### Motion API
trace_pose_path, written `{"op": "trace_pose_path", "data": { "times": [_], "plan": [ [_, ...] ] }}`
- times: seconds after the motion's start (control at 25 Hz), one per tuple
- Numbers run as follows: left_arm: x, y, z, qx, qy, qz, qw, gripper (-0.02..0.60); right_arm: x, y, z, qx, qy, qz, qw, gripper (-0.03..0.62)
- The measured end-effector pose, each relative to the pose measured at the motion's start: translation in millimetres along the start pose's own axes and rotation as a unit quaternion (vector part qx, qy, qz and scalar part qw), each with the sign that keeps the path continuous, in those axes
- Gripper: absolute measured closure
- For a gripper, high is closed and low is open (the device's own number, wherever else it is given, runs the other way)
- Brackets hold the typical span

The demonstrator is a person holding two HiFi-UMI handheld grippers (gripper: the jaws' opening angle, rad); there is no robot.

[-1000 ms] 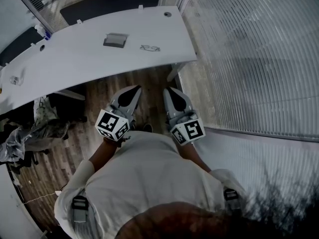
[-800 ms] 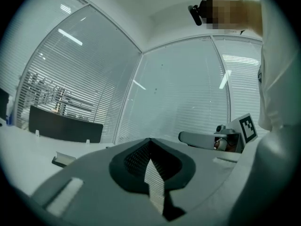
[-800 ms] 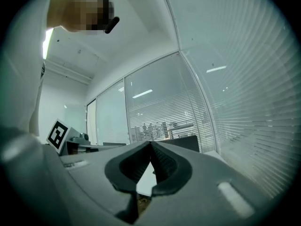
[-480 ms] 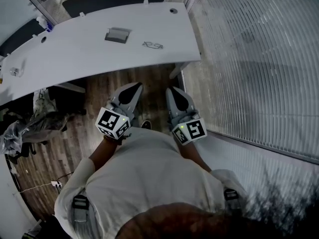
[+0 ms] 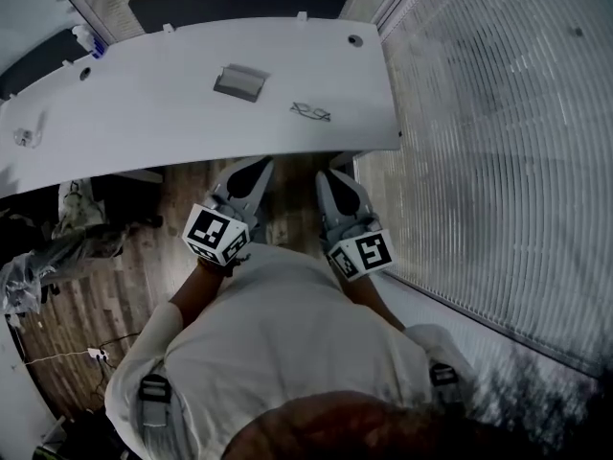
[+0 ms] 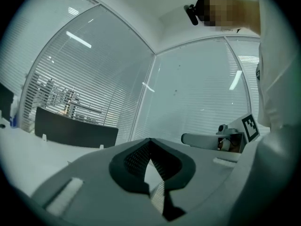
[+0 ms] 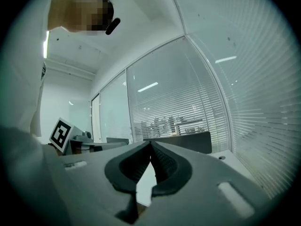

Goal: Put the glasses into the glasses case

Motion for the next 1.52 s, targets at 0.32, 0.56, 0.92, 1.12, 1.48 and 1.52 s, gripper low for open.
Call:
{"op": "trace_pose_path", "data": {
  "times": [0.32,0.56,0.92,1.12,1.48,1.52],
  "plan": [
    [-54,70,-35,0.001,0.003,0.01,0.9999,0.581,-97,-40,-21,0.014,0.005,0.004,1.0,0.592],
    [-91,100,-53,-0.016,0.003,0.023,0.9996,0.58,-131,-64,-31,0.027,0.003,0.02,0.999,0.592],
    [-123,96,-58,0.001,0.013,0.02,0.9997,0.581,-133,-99,-48,0.033,0.015,0.028,0.999,0.592],
    [-136,103,-49,0.013,0.036,0.026,0.9989,0.581,-139,-109,-35,0.007,0.039,0.041,0.998,0.592],
    [-143,81,-11,0.036,0.102,0.053,0.9927,0.581,-111,-111,-12,-0.037,0.081,0.067,0.994,0.592],
    [-144,80,-7,0.038,0.109,0.055,0.9918,0.581,-108,-111,-9,-0.042,0.087,0.068,0.993,0.592]
  ]
}}
Point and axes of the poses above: the fingertips, and each gripper's own axes: x backward along the fingers, y to its left, z out of its underside, the point moved 10 cm from there along x, backward along the fingers, and after that the axes turned 14 degrees about -z, right-handed, at the moved point
